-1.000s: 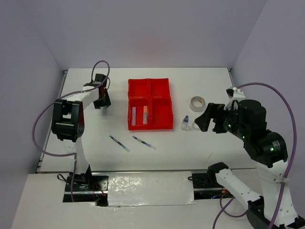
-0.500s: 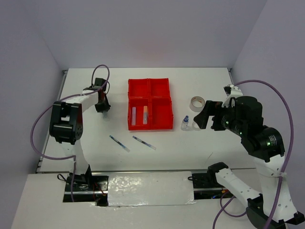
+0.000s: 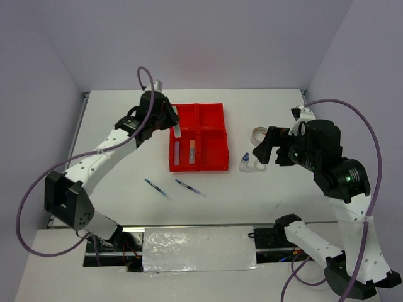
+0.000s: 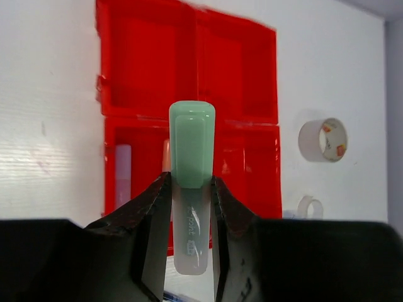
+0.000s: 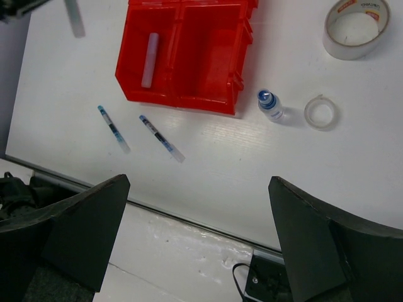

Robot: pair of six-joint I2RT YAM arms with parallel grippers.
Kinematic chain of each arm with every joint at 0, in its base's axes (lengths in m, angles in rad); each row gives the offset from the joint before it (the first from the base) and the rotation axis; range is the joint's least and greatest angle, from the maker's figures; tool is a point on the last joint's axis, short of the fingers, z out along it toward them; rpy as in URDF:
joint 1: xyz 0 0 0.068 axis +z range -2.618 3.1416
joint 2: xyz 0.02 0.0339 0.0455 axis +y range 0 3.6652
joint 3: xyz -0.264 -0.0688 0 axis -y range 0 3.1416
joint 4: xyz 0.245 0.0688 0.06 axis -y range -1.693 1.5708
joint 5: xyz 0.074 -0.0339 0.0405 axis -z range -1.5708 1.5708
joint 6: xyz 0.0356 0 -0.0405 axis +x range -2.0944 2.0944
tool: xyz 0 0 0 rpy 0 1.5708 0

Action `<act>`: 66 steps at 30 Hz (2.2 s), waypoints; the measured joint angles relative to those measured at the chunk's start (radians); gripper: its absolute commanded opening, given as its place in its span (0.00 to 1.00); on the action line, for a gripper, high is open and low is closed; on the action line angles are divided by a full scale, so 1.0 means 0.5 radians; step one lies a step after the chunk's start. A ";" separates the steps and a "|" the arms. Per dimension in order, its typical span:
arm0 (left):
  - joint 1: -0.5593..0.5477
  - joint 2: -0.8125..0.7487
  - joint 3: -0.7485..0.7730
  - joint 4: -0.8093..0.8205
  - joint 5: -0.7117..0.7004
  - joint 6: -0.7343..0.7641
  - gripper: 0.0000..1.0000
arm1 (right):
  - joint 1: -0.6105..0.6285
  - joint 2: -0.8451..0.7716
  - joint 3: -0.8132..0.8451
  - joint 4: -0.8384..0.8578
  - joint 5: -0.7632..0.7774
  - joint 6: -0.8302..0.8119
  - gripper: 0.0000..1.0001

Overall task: Sort the stationery into containers
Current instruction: Place the pen in the storage box, then pick up the pen from the center of the board.

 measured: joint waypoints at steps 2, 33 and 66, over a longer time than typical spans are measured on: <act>-0.077 0.119 -0.001 0.029 -0.004 -0.047 0.16 | 0.000 0.014 0.013 0.005 -0.010 -0.001 1.00; -0.265 0.122 0.567 -0.934 -0.493 -0.327 0.99 | 1.102 0.503 -0.500 0.613 -0.101 -0.070 0.79; 0.201 -0.800 -0.385 -1.421 -0.553 -0.131 0.99 | 1.534 1.946 -0.536 1.433 0.575 -0.281 0.03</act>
